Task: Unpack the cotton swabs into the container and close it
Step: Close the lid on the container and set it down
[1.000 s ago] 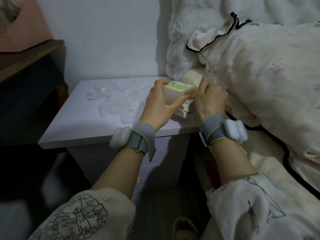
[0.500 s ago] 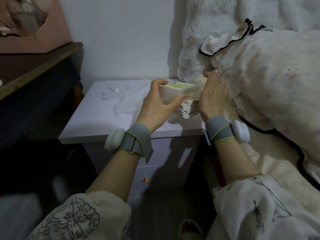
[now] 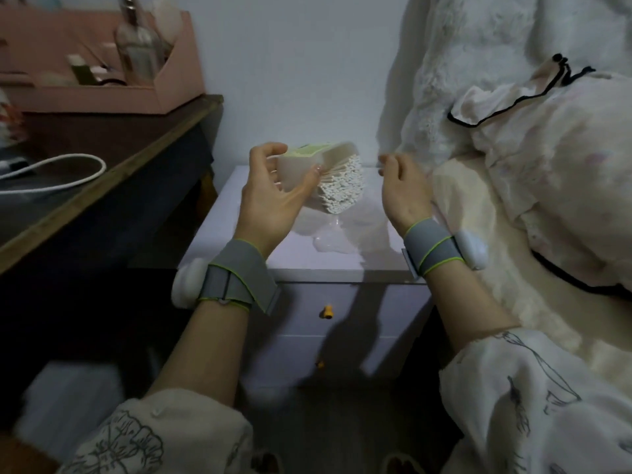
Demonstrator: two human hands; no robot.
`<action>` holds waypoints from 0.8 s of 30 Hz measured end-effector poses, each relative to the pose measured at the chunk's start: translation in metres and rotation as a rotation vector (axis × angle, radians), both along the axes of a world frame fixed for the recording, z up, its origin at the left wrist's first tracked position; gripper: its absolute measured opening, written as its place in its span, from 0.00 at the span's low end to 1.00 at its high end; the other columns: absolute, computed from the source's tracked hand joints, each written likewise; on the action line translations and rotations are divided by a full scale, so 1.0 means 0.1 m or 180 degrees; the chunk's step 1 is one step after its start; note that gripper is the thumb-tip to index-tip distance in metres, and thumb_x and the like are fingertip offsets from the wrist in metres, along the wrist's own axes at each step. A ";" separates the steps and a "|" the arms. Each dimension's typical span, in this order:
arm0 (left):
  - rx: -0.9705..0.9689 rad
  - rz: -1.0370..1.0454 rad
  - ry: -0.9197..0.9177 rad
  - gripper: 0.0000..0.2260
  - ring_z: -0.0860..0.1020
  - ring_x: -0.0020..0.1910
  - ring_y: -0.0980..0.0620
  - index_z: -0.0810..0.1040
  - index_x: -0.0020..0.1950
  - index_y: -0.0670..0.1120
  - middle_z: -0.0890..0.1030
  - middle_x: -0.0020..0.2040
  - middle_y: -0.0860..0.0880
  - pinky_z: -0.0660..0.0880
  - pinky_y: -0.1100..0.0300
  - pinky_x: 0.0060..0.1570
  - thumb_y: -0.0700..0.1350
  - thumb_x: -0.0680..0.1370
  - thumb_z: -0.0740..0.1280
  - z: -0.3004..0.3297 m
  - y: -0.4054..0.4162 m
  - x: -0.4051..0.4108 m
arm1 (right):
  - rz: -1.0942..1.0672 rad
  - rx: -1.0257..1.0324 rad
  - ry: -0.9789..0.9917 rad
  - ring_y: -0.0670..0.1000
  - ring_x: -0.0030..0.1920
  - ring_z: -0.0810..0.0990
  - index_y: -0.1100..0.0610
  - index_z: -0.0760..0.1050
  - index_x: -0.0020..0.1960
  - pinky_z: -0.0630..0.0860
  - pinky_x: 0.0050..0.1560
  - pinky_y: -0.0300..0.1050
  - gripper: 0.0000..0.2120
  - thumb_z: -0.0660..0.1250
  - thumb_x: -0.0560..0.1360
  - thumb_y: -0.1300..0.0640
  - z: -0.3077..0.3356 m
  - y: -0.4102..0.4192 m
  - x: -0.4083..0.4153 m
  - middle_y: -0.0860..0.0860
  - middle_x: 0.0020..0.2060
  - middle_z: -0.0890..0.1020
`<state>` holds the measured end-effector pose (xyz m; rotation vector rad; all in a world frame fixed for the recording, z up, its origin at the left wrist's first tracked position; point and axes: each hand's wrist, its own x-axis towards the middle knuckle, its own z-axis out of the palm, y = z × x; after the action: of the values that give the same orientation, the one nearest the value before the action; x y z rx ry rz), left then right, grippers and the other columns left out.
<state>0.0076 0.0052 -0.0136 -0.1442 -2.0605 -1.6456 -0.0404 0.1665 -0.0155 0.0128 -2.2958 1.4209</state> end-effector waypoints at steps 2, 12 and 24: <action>-0.0007 0.0214 -0.0025 0.21 0.78 0.56 0.50 0.66 0.60 0.49 0.75 0.60 0.44 0.77 0.62 0.54 0.49 0.72 0.71 -0.03 -0.22 0.00 | 0.0159 0.0256 -0.0010 0.58 0.60 0.75 0.62 0.77 0.56 0.68 0.62 0.45 0.15 0.53 0.78 0.63 0.00 -0.15 -0.15 0.60 0.56 0.80; -0.0069 0.1031 -0.0075 0.22 0.77 0.54 0.49 0.67 0.60 0.46 0.75 0.56 0.47 0.76 0.56 0.54 0.47 0.71 0.72 -0.12 -0.69 -0.25 | 0.1045 0.2005 -0.0514 0.58 0.66 0.70 0.59 0.71 0.66 0.66 0.67 0.45 0.20 0.54 0.76 0.67 -0.06 -0.83 -0.85 0.56 0.65 0.75; -0.0134 0.1207 -0.0175 0.24 0.74 0.52 0.53 0.65 0.63 0.44 0.72 0.55 0.50 0.70 0.77 0.40 0.48 0.72 0.71 -0.18 -0.81 -0.45 | 0.1407 0.3037 -0.0807 0.58 0.67 0.69 0.53 0.70 0.67 0.67 0.67 0.49 0.20 0.57 0.76 0.62 -0.23 -1.00 -1.17 0.56 0.67 0.72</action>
<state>-0.0373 -0.0757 -0.0311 0.2656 -2.0124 -1.3865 -0.1572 0.0662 -0.0387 0.6885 -3.0915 0.3506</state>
